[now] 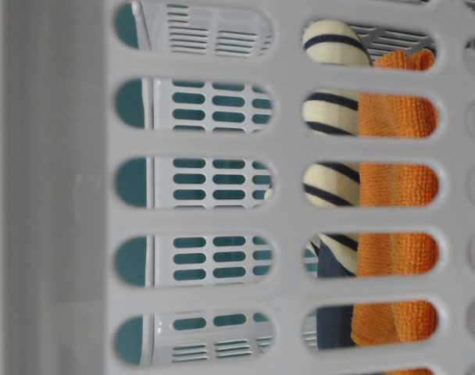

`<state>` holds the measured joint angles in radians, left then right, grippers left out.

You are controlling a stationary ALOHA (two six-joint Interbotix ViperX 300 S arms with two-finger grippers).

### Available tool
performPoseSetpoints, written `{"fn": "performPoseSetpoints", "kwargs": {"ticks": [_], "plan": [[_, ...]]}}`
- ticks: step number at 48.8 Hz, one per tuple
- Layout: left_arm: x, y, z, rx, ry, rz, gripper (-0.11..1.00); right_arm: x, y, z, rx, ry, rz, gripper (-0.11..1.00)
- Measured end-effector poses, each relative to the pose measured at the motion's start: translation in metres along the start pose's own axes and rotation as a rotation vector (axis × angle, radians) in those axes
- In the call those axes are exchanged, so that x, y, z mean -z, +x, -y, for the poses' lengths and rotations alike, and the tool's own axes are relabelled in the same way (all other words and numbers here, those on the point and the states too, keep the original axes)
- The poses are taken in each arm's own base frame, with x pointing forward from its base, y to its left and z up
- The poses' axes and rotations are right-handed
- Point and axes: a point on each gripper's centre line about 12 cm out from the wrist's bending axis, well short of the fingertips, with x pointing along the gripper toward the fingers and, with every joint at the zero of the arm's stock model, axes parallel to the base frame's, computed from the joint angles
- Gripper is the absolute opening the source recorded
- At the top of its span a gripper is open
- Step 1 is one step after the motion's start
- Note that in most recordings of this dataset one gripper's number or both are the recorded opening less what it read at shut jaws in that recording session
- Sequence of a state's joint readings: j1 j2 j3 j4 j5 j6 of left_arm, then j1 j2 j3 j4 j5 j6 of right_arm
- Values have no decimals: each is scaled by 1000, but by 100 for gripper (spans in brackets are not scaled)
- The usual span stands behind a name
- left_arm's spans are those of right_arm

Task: Pick up the orange cloth from the shopping basket with the left arm.
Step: 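Move the left gripper into the basket above the orange cloth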

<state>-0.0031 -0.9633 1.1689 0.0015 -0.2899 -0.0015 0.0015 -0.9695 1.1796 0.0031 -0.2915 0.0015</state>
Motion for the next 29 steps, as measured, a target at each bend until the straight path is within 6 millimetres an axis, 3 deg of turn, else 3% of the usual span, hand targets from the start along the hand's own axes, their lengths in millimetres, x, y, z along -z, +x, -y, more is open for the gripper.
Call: {"fn": "performPoseSetpoints", "kwargs": {"ticks": [4, 9, 16, 20, 29], "plan": [[-6, 3, 3, 15, -6, -17, 0, 0, 0, 0, 0, 8, 0, 0], [-31, 13, 9, 44, -9, -46, 0, -3, 2, 1, 6, 45, -4, 0], [-50, 30, 8, 33, 0, -176, 0, 3, 2, 1, 8, 78, -63, 3], [-58, 42, 8, 29, 3, -256, 0, 6, 1, 1, 9, 82, -93, 20], [-59, 82, 10, 25, -5, -434, 0, 5, -2, 1, 8, 70, -104, 73]]}}
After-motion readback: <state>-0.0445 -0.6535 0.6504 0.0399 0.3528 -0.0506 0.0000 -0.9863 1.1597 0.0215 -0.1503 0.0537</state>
